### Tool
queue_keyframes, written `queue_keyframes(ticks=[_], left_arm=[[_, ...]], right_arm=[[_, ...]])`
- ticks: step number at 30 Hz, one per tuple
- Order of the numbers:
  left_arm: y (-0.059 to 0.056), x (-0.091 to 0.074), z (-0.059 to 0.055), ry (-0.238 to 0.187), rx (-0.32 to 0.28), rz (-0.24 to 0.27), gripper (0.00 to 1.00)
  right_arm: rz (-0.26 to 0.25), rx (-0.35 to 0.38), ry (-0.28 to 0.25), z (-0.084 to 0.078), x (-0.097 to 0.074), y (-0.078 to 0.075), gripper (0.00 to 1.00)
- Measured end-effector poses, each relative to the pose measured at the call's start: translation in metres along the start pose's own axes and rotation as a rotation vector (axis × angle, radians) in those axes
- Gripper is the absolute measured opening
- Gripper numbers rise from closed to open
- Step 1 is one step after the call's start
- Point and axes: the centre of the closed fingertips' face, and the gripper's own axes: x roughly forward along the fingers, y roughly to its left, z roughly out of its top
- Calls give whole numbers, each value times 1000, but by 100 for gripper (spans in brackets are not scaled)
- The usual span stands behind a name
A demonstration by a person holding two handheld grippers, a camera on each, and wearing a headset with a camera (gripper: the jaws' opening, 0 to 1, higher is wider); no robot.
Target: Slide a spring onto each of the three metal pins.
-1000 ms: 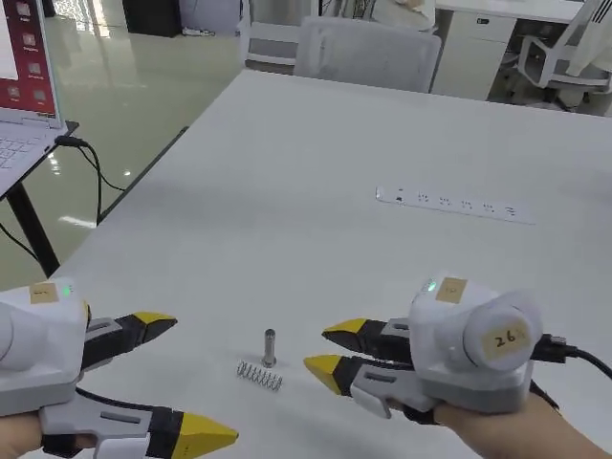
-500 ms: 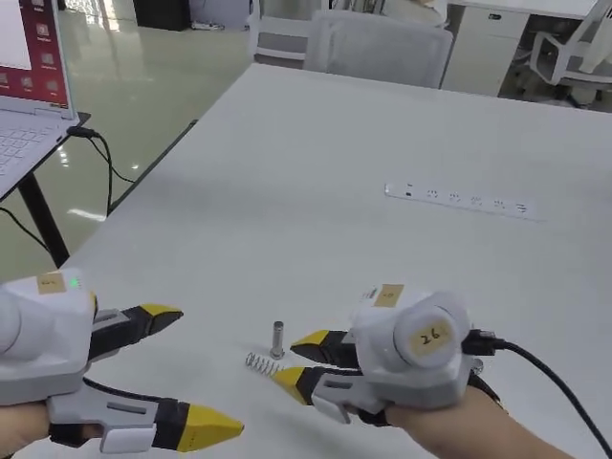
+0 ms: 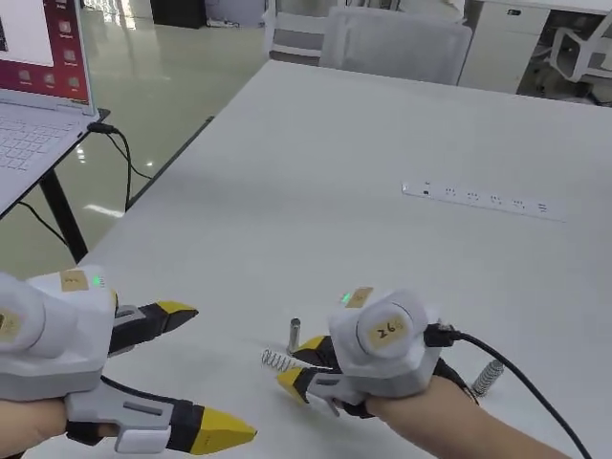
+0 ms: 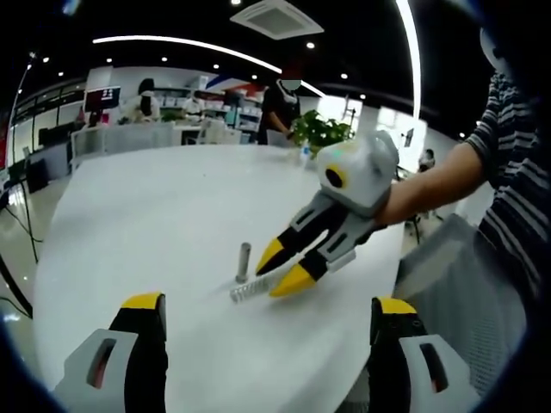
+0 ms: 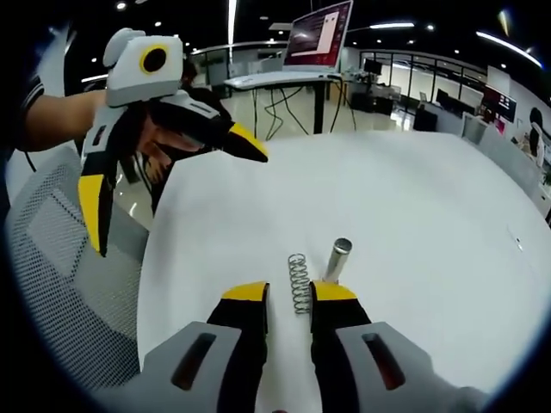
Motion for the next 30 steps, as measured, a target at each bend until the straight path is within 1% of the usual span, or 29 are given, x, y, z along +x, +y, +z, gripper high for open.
queue_keyframes(ticks=[3,8,9,10,12,15,16,17,18,20,23,26,29,30], left_arm=[[1,-2,-1,-3,-7,4,96],[2,-2,-3,-1,-12,8,96],[2,-2,-3,1,-13,8,96],[2,-2,-4,5,-13,9,96],[2,-2,-5,6,-15,9,95],[1,-1,-6,8,-17,5,95],[0,0,-6,11,-16,3,95],[-1,1,-5,12,-15,1,95],[-2,2,-4,11,-14,-3,95],[-4,3,-3,11,-12,-9,95],[-6,6,-3,15,-7,-21,94],[-9,10,-2,15,-6,-32,93],[-17,15,-2,26,-8,-64,91],[-20,17,-4,35,-5,-78,89]], right_arm=[[-1,-16,25,-6,5,-1,16],[-3,-5,39,-12,9,-2,13],[-5,-13,47,-14,10,-2,11],[-15,-36,63,-18,10,-4,10],[-9,-13,46,-18,8,-4,8],[-12,-21,43,-19,7,-6,8],[-20,-25,44,-19,6,-7,8],[-42,-39,45,-20,3,-10,8],[-35,-41,42,-20,2,-9,8],[-24,-22,25,-18,-4,-10,8],[-22,-25,11,-14,-16,-9,8],[-9,-32,9,-13,-25,-7,7],[-8,-44,3,-11,-37,-6,7],[-11,-41,-9,-9,-42,-6,7]])
